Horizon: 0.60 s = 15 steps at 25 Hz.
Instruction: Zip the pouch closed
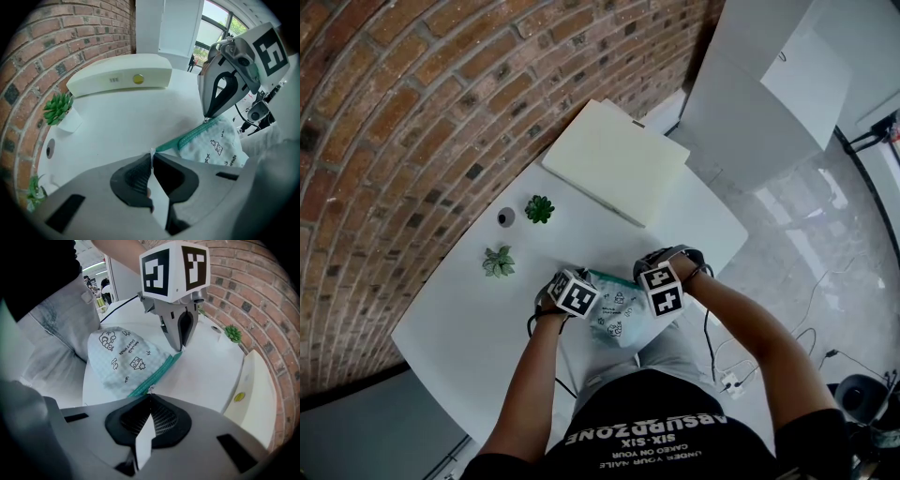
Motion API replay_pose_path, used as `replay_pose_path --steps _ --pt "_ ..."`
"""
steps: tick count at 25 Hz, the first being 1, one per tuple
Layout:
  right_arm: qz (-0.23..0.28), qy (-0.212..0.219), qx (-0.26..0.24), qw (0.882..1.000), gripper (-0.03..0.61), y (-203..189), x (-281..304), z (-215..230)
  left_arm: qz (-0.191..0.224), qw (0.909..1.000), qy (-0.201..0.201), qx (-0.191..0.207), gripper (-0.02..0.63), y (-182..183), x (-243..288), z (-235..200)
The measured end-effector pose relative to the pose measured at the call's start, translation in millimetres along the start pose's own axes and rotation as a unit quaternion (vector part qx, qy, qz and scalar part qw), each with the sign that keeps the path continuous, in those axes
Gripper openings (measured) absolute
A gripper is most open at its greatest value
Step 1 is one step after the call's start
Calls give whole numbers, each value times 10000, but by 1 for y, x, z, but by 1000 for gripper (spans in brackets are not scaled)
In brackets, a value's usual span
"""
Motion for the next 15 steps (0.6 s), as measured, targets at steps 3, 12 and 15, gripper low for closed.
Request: replay_pose_path --steps 3,12,15 --pt "1 -12 32 10000 -2 -4 0 -2 33 10000 26 -5 21 1 -1 -1" --pt "17 -36 104 9999 -2 -7 -2 -4 15 10000 5 -17 21 2 -1 1" --pt "24 -66 135 9999 0 -8 -2 -5 -35 10000 4 2 21 -1 1 1"
Point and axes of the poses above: the fingertips, and each gripper's own axes: x forward along the fingers, z to its right, y out of its top, the point moved 3 cm from there along -x, backward along the fingers, and after that the axes turned 4 degrees about -y, right-handed, at the moved point
